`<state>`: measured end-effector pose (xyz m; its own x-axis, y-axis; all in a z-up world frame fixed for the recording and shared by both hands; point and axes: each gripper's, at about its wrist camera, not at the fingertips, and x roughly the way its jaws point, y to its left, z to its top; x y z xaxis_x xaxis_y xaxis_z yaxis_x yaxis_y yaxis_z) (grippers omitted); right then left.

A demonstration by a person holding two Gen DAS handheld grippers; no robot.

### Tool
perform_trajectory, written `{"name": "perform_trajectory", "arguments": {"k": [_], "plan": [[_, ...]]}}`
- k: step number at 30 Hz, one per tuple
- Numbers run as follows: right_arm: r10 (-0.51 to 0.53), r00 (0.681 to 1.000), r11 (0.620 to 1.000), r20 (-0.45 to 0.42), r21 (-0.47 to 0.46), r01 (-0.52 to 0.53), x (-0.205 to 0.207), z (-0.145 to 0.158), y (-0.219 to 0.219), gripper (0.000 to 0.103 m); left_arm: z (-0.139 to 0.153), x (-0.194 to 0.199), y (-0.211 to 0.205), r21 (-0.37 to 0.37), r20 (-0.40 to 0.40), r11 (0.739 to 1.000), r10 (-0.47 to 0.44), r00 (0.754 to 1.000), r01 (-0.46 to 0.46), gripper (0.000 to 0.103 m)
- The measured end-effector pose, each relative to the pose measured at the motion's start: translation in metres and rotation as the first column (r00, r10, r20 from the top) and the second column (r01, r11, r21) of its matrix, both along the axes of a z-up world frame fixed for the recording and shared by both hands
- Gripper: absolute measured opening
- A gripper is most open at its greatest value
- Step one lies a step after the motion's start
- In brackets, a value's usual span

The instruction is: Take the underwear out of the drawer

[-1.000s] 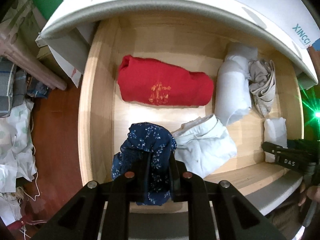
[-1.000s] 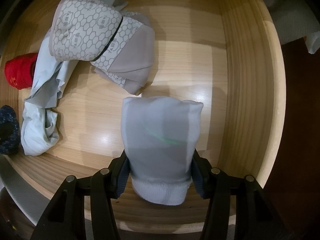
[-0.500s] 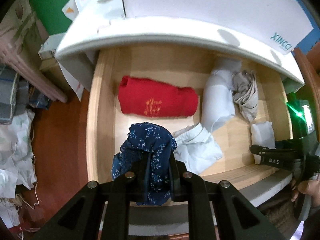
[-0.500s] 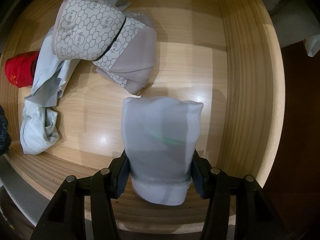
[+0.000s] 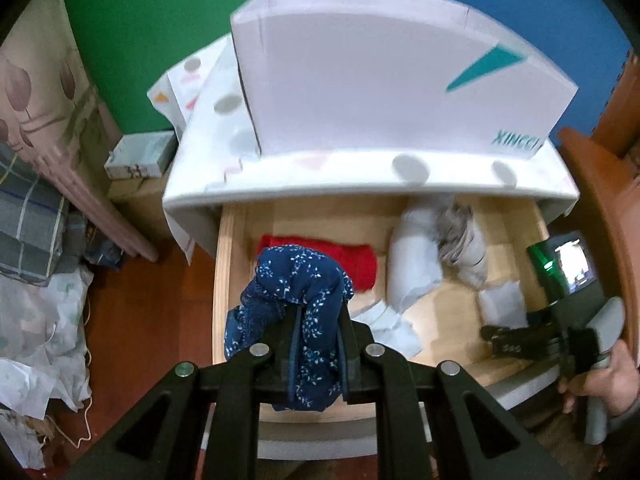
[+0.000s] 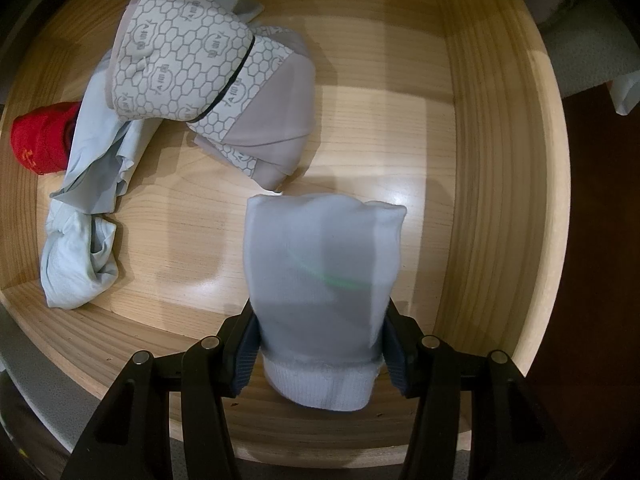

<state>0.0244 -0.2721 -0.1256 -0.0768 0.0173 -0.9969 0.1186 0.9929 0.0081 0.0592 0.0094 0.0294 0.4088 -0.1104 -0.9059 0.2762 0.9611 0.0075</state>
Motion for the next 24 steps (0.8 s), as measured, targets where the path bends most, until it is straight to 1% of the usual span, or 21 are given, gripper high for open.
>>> {"name": "perform_trajectory", "arguments": {"k": [7, 13, 16, 20, 22, 24], "plan": [[0.0, 1.0, 1.0, 0.002, 0.004, 0.0, 0.001, 0.002, 0.004, 0.051, 0.055, 0.001, 0.008, -0.081, 0.093, 0.997, 0.004, 0.996, 0.004, 0.015], [0.0, 1.0, 1.0, 0.003, 0.011, 0.0, 0.001, 0.003, 0.002, 0.05, 0.109, 0.009, 0.023, -0.151, 0.189, 0.988, 0.04, 0.981, -0.011, 0.015], [0.001, 1.0, 1.0, 0.004, 0.012, -0.001, 0.001, 0.004, 0.001, 0.05, 0.129, 0.018, 0.025, -0.167, 0.223, 0.986, 0.042, 0.974, -0.004, 0.015], [-0.001, 1.0, 1.0, 0.006, 0.014, 0.001, 0.001, 0.005, -0.001, 0.05, 0.157, 0.033, 0.018, -0.185, 0.299, 0.982, 0.024, 0.954, 0.033, 0.015], [-0.004, 1.0, 1.0, 0.007, 0.017, 0.003, 0.001, 0.005, -0.003, 0.051, 0.167, 0.043, 0.012, -0.186, 0.332, 0.981, 0.006, 0.943, 0.059, 0.015], [-0.003, 1.0, 1.0, 0.008, 0.016, 0.002, 0.003, 0.006, -0.005, 0.05, 0.172, 0.054, 0.003, -0.182, 0.347, 0.98, -0.01, 0.938, 0.078, 0.015]]}}
